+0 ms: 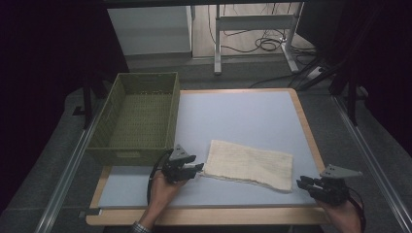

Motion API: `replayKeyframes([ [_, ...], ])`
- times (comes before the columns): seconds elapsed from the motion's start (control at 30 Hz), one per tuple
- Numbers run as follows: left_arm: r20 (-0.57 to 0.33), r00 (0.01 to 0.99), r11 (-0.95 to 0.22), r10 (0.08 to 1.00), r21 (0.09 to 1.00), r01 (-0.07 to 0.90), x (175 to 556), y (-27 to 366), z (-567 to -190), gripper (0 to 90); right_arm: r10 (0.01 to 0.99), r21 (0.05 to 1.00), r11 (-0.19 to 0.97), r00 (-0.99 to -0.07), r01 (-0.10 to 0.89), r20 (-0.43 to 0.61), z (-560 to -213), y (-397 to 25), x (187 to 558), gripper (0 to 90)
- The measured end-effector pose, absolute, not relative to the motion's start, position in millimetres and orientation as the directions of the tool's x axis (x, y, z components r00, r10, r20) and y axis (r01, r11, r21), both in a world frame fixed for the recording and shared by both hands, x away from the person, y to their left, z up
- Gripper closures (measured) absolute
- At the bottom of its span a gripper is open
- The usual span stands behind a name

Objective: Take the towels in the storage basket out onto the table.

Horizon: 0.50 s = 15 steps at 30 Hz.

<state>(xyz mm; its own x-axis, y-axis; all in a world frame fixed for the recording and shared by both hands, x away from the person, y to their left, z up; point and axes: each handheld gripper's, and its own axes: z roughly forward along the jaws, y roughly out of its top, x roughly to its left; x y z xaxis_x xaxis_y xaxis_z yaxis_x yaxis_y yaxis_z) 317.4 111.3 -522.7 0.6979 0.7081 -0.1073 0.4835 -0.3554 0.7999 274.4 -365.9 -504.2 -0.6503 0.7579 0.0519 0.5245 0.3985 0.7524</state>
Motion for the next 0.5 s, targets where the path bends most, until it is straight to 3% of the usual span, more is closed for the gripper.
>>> replayKeyframes([
  [0.23, -0.060, 0.677, -0.371, 0.734, 0.799, 0.473, 364, 84, -514, 53.0, 0.795, 0.777, 0.330, -0.602, 0.535, 0.077, -496, -357, 322, 71.8],
  [0.33, -0.068, 0.658, -0.360, 0.750, 0.792, 0.493, 386, 77, -515, 53.0, 0.818, 0.767, 0.326, -0.571, 0.553, 0.065, -498, -351, 344, 66.6],
  [0.5, -0.053, 0.661, -0.402, 0.749, 0.757, 0.516, 418, 69, -528, 41.9, 0.829, 0.730, 0.337, -0.555, 0.594, 0.069, -511, -346, 363, 60.3],
])
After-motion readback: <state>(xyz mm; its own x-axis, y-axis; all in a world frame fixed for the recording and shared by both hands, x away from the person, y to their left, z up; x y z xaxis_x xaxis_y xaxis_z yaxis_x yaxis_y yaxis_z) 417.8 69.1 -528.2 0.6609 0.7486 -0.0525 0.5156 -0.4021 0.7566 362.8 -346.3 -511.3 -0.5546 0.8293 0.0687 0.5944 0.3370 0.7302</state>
